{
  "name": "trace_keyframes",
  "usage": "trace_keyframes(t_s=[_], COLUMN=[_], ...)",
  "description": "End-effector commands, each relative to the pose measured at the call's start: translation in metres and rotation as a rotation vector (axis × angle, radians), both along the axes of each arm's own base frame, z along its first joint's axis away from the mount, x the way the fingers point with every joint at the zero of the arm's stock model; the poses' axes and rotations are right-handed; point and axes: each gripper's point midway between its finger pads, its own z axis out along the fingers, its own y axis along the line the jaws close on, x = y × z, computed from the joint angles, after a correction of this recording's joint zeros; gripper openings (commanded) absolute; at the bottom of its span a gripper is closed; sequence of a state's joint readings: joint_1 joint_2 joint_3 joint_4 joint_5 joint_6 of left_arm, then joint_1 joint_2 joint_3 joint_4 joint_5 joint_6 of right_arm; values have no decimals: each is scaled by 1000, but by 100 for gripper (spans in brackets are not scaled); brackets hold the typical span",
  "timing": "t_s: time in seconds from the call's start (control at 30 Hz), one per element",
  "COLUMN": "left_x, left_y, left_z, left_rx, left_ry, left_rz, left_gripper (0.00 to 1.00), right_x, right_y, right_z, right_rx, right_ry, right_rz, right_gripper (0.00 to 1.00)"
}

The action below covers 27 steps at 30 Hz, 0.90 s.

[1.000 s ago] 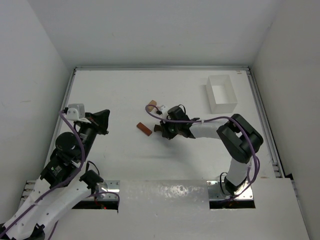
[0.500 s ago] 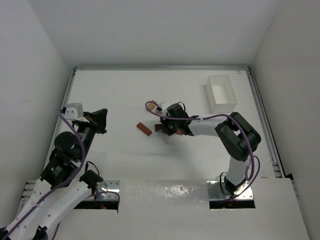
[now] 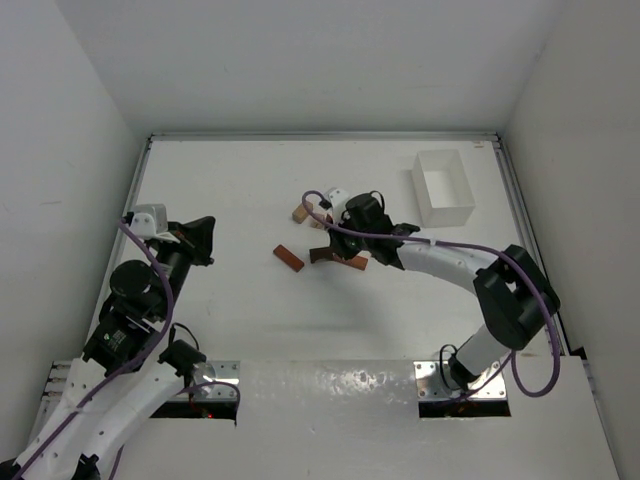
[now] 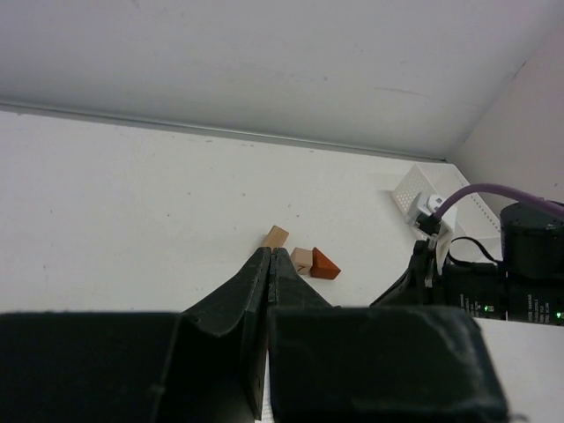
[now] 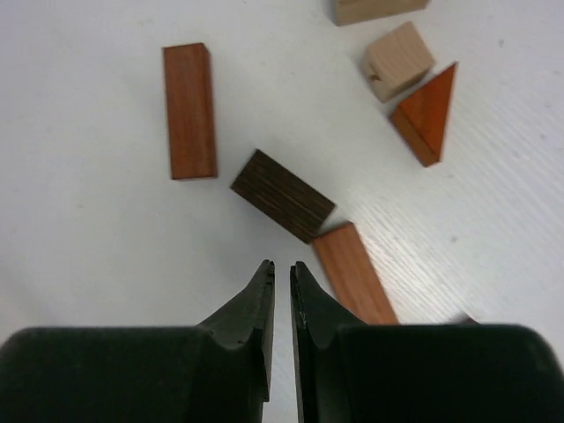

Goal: Build the wood block tower

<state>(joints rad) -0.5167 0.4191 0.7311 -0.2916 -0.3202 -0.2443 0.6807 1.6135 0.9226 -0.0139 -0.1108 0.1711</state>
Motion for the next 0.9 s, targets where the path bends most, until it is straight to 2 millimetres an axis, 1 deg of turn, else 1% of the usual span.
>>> trace_keyframes(t_s=[0.0,0.03,0.13,0.2,0.27,0.3,0.33,0.37,0.4,0.47,0.57,0.67,0.87], left_x=[2,2,2,2,2,1,1,1,1,0,1,1,1], left_y=[-2,-4,-4,-4,-4,-4,-4,-4,-3,-3,-3,-4,-3], left_z=[3,3,2,2,2,3,3,3,3,3,3,3,3], left_rx=[-8,-6,-6,-7,-9,-11,-12,-13,-12,-12,-11,-9,-11], left_ry=[-19,-17,-17,-16,-16,-17,-20,-21,-23,-23,-22,-21,-22], left_rz=[-14,-21,-23,-24,-26,-26,-26,-25,-23,-24,-23,-26,-24], left_gripper=[0,0,0,0,0,0,0,0,0,0,0,0,0], right_x=[7,9,12,18,11,8,13,11,12,11,9,15,23], right_y=[-30,-37,-47,-51,-47,-53,-49,-49,-47,-49,-48,-53,-52], right_z=[-12,-19,-27,-24,-29,-34,-30,-37,-37,-47,-56,-64,-68], right_rx=[-107,-118,-171,-184,-174,-203,-206,-216,-217,-235,-239,-261,-260], right_ry=[-24,-24,-47,-43,2,31,24,49,58,87,112,109,103], right_rz=[-1,23,97,124,194,212,224,239,251,253,255,220,193], right_gripper=[12,15,42,51,54,54,56,58,59,59,59,57,54])
